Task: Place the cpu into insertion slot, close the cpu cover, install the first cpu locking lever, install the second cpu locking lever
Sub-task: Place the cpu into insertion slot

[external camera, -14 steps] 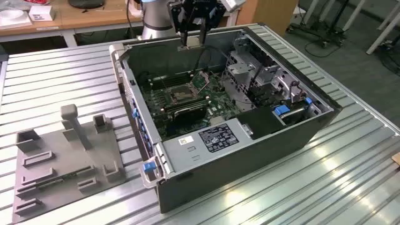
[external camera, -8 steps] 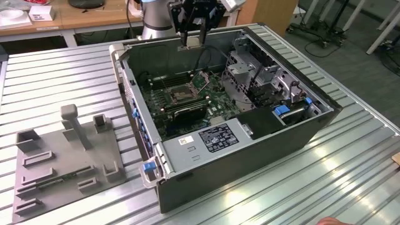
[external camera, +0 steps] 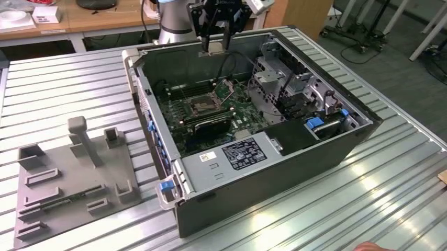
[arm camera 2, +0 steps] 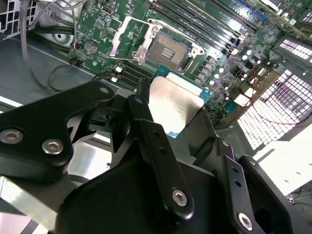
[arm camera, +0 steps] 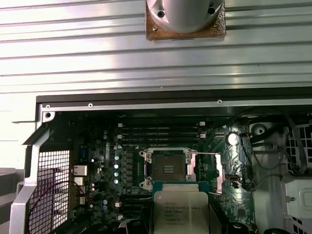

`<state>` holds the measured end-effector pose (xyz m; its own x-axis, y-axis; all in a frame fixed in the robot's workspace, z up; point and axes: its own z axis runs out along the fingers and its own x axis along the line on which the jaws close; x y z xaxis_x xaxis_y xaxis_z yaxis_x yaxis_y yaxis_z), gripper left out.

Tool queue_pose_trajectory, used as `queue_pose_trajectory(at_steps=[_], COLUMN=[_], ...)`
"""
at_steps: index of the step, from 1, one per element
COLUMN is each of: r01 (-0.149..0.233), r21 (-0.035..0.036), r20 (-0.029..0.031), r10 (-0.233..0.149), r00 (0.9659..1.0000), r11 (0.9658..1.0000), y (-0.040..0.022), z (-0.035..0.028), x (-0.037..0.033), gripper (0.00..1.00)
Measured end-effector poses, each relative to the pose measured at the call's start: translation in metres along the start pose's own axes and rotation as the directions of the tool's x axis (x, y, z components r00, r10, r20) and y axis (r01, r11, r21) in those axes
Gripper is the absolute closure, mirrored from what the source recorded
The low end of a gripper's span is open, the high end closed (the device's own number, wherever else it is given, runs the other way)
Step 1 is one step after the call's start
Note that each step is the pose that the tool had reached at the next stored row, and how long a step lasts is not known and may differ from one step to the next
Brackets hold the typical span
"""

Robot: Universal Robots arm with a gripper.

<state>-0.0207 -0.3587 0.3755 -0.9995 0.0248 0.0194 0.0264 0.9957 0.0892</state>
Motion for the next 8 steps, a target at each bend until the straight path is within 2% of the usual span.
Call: queue_pose_trajectory(at_steps=[8], r01=[0.000], r21=[-0.0002], r20=[0.0010], r10=[0.000], r00=[1.0000], r11=[1.0000], y=[-0.0001], z=[0.0006], x=[0.0007], gripper=[0.46])
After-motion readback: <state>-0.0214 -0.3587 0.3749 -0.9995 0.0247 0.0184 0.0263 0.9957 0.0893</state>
